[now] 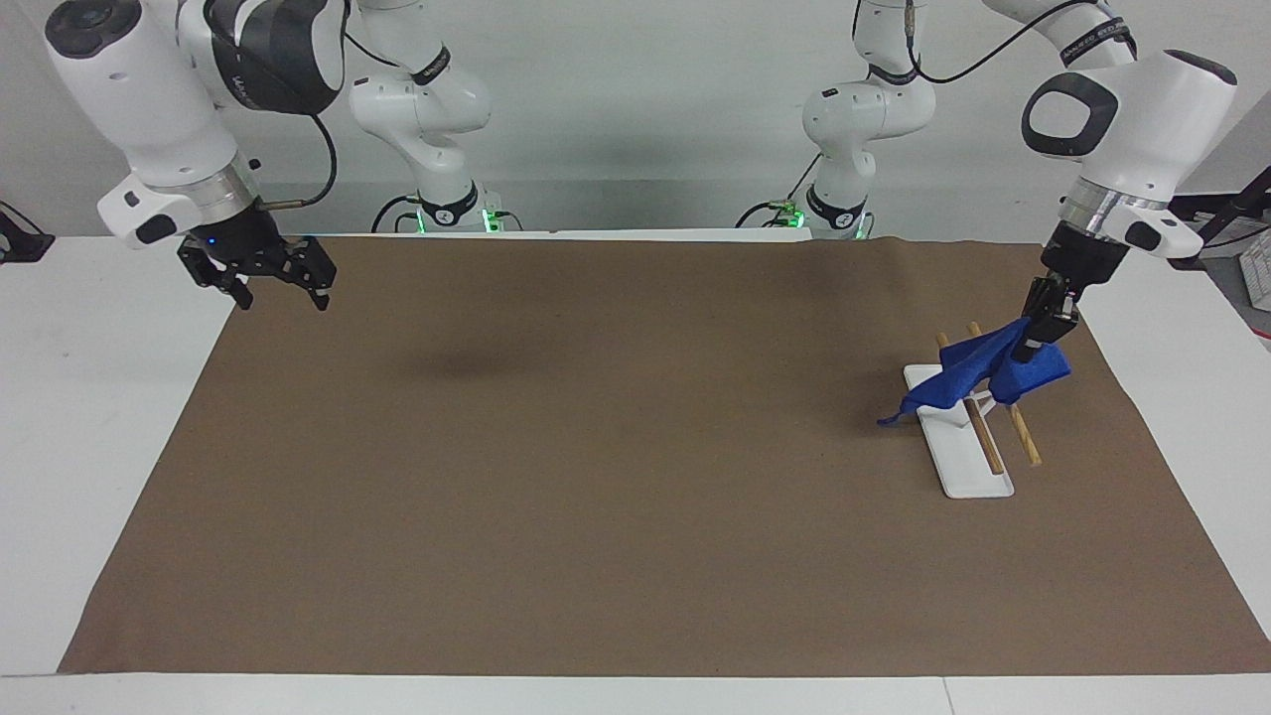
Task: Right arm passes towel to left arm to hang
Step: 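Drape the towel over the wooden rods with the left gripper, then release the towel onto the rods and withdraw the left gripper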
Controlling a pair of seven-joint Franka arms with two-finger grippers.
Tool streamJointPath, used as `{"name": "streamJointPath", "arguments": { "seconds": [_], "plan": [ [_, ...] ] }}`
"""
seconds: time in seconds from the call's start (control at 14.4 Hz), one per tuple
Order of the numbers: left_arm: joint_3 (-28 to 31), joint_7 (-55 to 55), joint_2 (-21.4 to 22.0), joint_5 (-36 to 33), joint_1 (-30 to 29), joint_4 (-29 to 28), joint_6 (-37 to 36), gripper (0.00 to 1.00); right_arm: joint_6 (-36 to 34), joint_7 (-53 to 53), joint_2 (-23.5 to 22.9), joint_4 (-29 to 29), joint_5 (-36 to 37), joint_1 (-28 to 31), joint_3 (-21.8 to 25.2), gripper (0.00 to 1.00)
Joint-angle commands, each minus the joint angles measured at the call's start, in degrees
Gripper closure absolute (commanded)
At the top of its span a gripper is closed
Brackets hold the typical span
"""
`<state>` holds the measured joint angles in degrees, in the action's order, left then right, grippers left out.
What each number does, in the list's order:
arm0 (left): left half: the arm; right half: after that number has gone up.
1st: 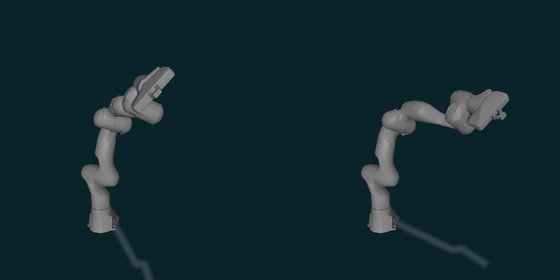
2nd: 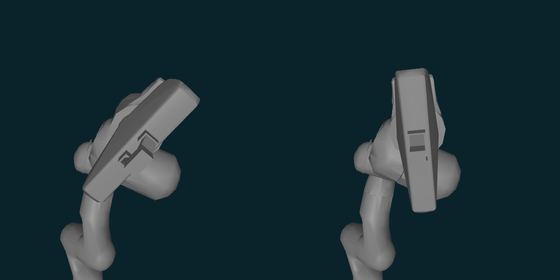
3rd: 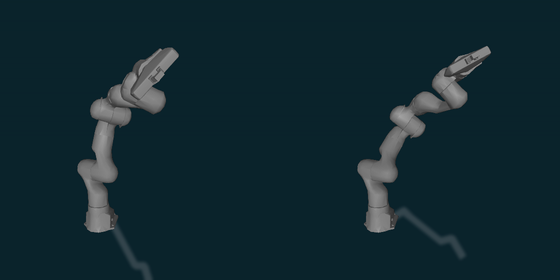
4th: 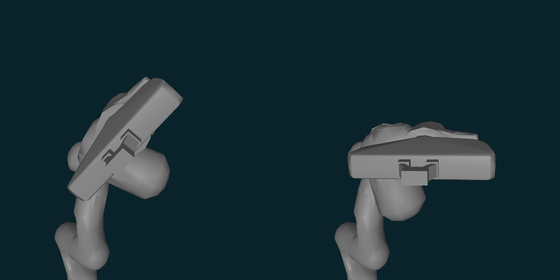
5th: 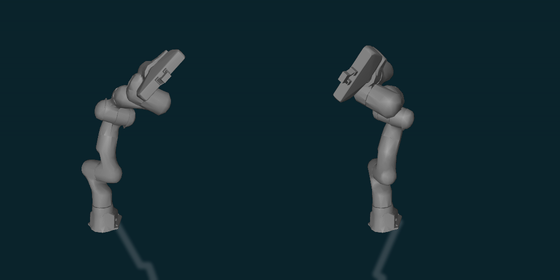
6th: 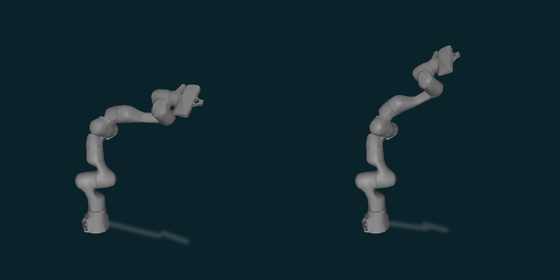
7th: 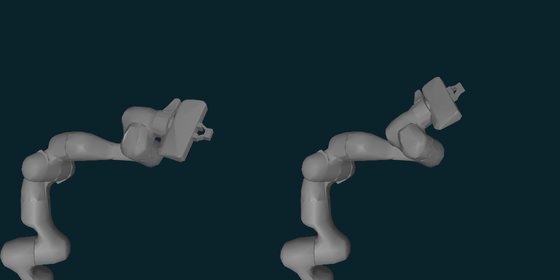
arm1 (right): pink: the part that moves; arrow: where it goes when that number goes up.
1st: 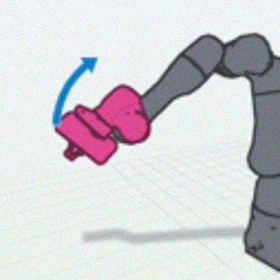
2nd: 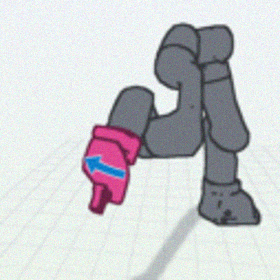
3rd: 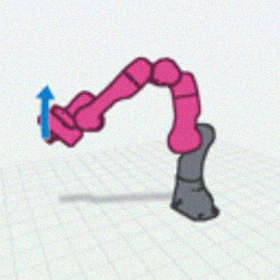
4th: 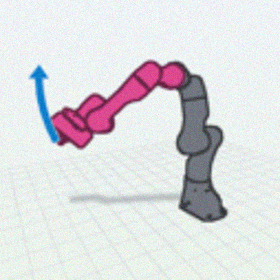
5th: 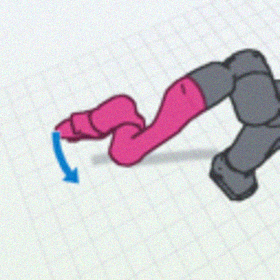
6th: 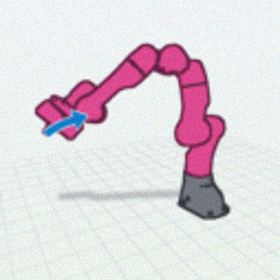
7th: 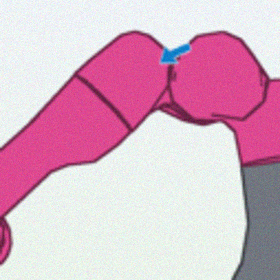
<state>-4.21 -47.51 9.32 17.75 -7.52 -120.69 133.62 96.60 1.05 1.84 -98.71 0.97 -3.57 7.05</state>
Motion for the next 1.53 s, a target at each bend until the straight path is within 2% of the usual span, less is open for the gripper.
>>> {"name": "streamJointPath", "arguments": {
  "seconds": [0.0, 0.42, 1.25, 1.32, 1.46],
  "plan": [
    [-0.4, 0.4, -1.1, 1.2, -1.8, -0.8, 5.2, 0.98, -2.4, -2.3, -1.0, 2.6, -0.1, 0.1, -1.8, 0.01],
    [-0.1, 9.0, -2.0, 1.2, -4.9, -1.1, 6.1, 0.98, -2.5, -2.5, -1.0, 2.7, -0.1, 0.1, -2.4, 0.01],
    [-0.1, 10.7, -2.0, 0.5, -6.9, -6.9, 6.0, 0.94, -3.0, -2.2, -1.0, 2.6, -0.1, 0.1, -2.3, 0.01],
    [-0.1, 11.7, -2.0, 0.4, -7.3, -6.8, 5.8, 0.92, -3.0, -2.2, -1.0, 2.6, -0.1, 0.1, -2.3, 0.01],
    [0.0, 11.9, -2.3, 0.4, -7.8, -6.2, 5.3, 0.53, -3.0, -2.3, -1.0, 2.6, -0.1, 0.1, -2.4, 0.01]
  ]
}}
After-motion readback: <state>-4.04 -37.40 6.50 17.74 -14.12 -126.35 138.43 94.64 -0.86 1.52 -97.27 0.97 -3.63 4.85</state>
